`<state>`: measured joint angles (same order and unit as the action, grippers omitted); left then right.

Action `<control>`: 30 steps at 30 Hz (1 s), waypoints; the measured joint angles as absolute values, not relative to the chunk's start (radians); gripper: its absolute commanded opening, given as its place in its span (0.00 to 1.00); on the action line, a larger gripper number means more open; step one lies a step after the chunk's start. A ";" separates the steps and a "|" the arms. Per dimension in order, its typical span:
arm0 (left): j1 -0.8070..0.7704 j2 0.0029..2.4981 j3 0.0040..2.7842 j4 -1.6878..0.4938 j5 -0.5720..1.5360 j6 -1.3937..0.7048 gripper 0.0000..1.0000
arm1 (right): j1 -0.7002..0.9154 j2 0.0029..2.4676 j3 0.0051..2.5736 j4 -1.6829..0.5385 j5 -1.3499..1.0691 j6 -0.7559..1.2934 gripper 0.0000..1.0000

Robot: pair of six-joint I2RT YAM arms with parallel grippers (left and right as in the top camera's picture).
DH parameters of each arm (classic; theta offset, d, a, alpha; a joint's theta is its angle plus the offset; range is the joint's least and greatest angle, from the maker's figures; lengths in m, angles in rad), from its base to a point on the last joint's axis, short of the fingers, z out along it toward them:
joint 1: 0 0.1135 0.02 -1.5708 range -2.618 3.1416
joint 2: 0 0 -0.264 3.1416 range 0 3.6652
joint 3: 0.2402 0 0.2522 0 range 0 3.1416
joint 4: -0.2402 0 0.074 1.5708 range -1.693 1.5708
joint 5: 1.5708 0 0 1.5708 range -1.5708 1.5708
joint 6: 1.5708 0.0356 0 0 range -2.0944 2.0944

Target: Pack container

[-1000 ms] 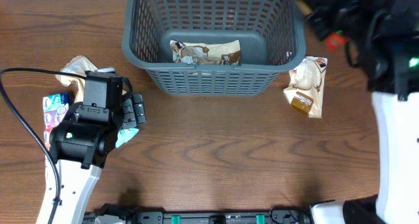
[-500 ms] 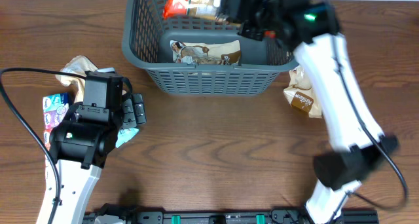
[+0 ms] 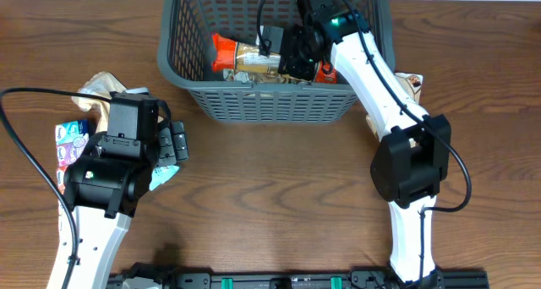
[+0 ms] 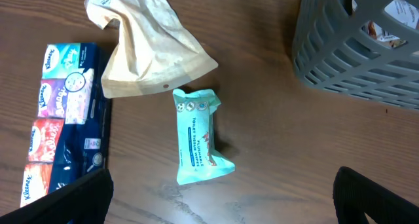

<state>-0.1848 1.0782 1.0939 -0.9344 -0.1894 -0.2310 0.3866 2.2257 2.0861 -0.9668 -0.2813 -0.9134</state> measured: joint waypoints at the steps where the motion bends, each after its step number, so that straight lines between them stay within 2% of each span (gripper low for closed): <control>1: -0.185 1.078 1.094 -0.934 -0.189 -0.231 0.97 | 0.386 2.223 2.087 -0.963 -0.285 -0.902 0.93; 3: -0.185 1.078 1.094 -0.934 -0.189 -0.231 0.97 | 0.385 2.210 2.096 -0.960 -0.292 -0.873 0.99; 12: -0.185 1.078 1.094 -0.939 -0.189 -0.231 0.97 | 0.336 2.044 2.259 -0.954 -0.306 -0.709 0.99; 18: -0.185 1.078 1.094 -0.943 -0.189 -0.231 0.97 | 0.198 1.875 2.381 -0.928 -0.183 -0.403 0.99; 20: -0.185 1.078 1.094 -0.942 -0.189 -0.231 0.97 | 0.132 1.820 2.395 -0.968 -0.100 -0.271 0.99; 25: -0.185 1.078 1.094 -0.942 -0.189 -0.231 0.97 | -0.056 1.740 2.410 -1.234 0.071 -0.001 0.99; 30: -0.185 1.078 1.094 -0.942 -0.189 -0.231 0.97 | -0.134 1.746 2.297 -1.337 0.125 0.100 0.99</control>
<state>-0.1848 1.0782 1.0939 -0.9421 -0.1894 -0.2310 -0.1341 1.7458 2.2974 -1.3373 0.1253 0.0998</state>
